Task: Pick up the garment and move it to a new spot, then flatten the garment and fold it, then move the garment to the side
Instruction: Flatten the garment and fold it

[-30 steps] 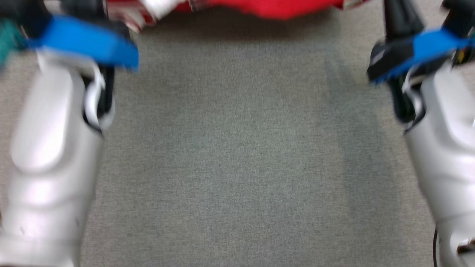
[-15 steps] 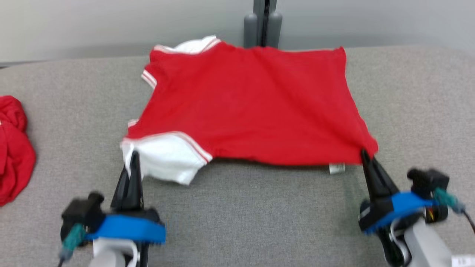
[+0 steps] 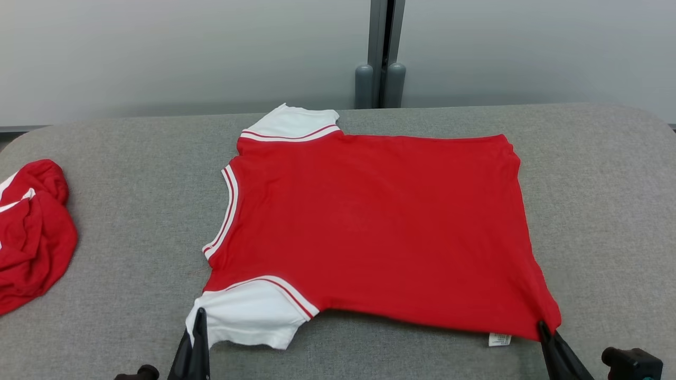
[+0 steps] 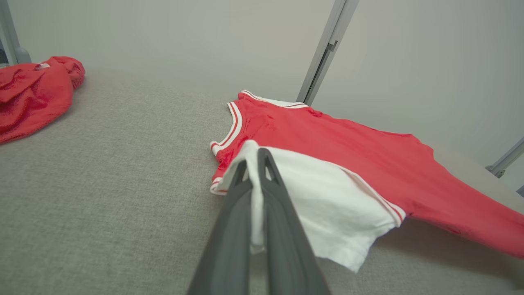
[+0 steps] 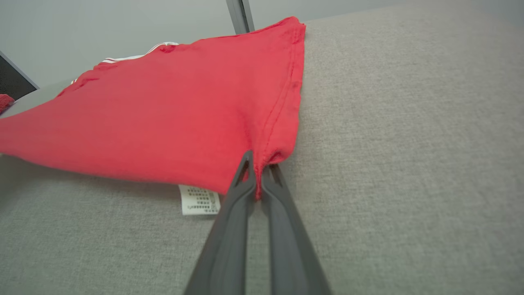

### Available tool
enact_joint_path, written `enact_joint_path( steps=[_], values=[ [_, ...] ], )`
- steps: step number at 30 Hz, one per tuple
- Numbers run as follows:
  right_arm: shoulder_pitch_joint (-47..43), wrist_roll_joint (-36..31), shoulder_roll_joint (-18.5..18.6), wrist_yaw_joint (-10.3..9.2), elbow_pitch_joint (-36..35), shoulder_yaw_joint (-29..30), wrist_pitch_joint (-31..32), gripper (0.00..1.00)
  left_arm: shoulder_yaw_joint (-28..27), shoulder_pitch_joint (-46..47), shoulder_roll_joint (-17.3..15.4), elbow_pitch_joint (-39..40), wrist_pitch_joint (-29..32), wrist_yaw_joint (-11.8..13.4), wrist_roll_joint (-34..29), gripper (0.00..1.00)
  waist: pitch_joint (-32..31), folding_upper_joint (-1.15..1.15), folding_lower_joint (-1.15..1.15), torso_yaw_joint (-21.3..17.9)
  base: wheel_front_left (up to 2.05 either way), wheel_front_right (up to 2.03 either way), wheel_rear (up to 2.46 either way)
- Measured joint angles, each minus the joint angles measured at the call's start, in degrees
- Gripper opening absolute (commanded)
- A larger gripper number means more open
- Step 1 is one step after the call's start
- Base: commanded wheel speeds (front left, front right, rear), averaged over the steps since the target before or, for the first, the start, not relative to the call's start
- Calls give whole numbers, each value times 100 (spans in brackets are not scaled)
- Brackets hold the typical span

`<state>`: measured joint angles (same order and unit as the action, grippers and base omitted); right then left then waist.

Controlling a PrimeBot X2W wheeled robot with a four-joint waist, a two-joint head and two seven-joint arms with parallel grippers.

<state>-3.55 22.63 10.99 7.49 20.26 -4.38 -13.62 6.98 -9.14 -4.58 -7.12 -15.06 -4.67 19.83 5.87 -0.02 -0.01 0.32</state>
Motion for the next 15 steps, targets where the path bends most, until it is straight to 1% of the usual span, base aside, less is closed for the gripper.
enact_joint_path(
  steps=[6, 15],
  values=[
    [-196, -68, -103, 0, -240, 8, 276, 0, 144, -93, -62, -190, 0, -76, -21, 0, -56, 1, 0, -16, 0, 0, 0],
    [-117, -182, -163, 0, -294, -67, 508, 0, 250, 287, -131, -453, 0, -144, -41, 0, -112, 1, 1, -70, 0, 0, 0]
  ],
)
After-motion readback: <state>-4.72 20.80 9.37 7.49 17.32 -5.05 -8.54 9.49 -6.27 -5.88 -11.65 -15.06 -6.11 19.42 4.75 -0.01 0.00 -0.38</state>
